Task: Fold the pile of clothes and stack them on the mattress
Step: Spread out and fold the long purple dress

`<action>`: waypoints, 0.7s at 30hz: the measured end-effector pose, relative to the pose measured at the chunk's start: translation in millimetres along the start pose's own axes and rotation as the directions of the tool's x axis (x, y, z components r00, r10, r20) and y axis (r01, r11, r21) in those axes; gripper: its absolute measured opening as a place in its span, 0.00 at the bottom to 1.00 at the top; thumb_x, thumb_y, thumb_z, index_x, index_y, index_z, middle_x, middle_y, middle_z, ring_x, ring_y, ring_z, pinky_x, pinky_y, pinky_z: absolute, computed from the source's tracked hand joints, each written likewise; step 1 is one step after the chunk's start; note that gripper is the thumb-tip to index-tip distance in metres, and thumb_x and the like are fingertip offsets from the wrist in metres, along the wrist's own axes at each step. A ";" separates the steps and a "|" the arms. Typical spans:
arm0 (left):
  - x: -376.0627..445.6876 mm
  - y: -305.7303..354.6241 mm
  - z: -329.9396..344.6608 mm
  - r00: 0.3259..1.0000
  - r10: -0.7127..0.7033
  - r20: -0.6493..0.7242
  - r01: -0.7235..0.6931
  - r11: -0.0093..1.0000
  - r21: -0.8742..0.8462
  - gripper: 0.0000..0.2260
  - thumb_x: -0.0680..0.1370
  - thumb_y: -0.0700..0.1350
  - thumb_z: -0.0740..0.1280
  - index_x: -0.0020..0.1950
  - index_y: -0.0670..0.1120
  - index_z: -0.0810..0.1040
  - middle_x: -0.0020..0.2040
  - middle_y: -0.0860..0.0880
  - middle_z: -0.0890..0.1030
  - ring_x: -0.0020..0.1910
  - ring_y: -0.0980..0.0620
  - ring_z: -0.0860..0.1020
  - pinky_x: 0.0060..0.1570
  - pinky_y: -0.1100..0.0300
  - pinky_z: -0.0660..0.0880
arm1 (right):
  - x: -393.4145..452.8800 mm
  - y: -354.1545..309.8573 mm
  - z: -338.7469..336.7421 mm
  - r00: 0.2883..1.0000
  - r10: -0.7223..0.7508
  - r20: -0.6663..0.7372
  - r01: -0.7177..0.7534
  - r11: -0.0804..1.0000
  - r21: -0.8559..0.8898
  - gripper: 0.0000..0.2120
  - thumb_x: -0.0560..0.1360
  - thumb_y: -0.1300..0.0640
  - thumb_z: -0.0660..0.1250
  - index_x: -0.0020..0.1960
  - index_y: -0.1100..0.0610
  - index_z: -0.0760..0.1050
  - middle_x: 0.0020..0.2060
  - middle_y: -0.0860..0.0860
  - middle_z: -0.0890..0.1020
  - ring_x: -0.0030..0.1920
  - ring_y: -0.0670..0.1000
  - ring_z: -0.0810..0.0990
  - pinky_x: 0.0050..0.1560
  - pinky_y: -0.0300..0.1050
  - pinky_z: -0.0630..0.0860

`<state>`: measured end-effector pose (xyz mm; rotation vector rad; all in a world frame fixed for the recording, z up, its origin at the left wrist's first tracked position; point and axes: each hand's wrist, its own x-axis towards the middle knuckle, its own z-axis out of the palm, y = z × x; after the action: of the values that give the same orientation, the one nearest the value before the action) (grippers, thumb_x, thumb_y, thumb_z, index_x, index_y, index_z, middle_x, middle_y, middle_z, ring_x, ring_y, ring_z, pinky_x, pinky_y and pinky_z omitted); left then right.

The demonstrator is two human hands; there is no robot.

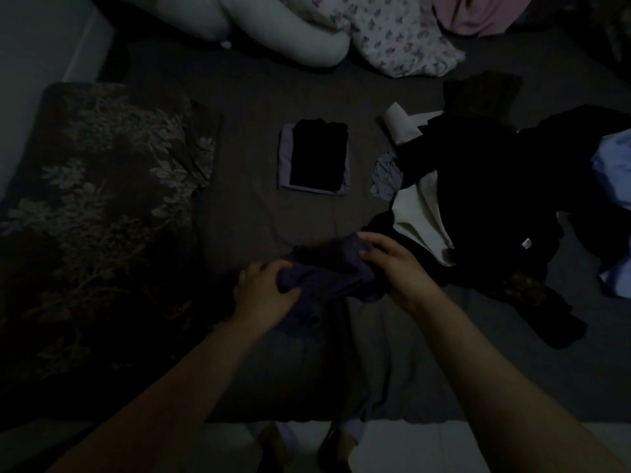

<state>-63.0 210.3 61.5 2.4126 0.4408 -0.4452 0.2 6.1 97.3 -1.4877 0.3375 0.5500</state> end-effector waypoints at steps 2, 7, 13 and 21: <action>-6.1 13.2 9.2 0.990 0.133 -0.040 -0.132 0.991 0.015 0.19 0.73 0.56 0.64 0.61 0.50 0.76 0.59 0.44 0.74 0.60 0.43 0.72 0.62 0.55 0.69 | -9.4 -1.4 7.1 0.992 -0.013 0.125 0.036 0.982 -0.183 0.17 0.74 0.74 0.60 0.58 0.59 0.74 0.50 0.54 0.80 0.46 0.45 0.79 0.47 0.34 0.76; -11.9 47.9 7.2 0.895 -0.118 0.430 0.427 0.507 -0.749 0.10 0.80 0.53 0.60 0.49 0.49 0.77 0.46 0.48 0.82 0.49 0.48 0.79 0.50 0.55 0.76 | -32.2 12.3 21.0 0.902 0.127 0.412 -0.028 0.971 -0.237 0.29 0.76 0.77 0.53 0.70 0.51 0.61 0.60 0.44 0.73 0.50 0.34 0.76 0.45 0.29 0.75; -1.8 28.4 5.6 0.947 -0.198 0.254 0.322 0.580 -0.748 0.09 0.80 0.36 0.59 0.57 0.40 0.75 0.47 0.45 0.78 0.50 0.48 0.74 0.49 0.57 0.71 | -16.3 12.4 4.8 0.989 0.035 0.147 -0.016 0.991 -0.130 0.26 0.76 0.75 0.56 0.68 0.53 0.63 0.60 0.57 0.73 0.39 0.42 0.81 0.33 0.36 0.78; -4.1 49.5 -37.9 0.928 0.102 0.360 0.186 0.709 -0.680 0.08 0.77 0.38 0.65 0.56 0.42 0.76 0.52 0.44 0.79 0.53 0.49 0.76 0.58 0.59 0.73 | 13.2 28.0 21.9 0.877 -0.200 0.438 0.479 0.450 -0.754 0.23 0.67 0.62 0.67 0.62 0.66 0.75 0.60 0.62 0.77 0.62 0.55 0.74 0.61 0.42 0.69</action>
<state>-38.3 197.1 117.4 1.5196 0.4001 -0.6100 -6.5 29.5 68.1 -2.3206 -0.5918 0.6172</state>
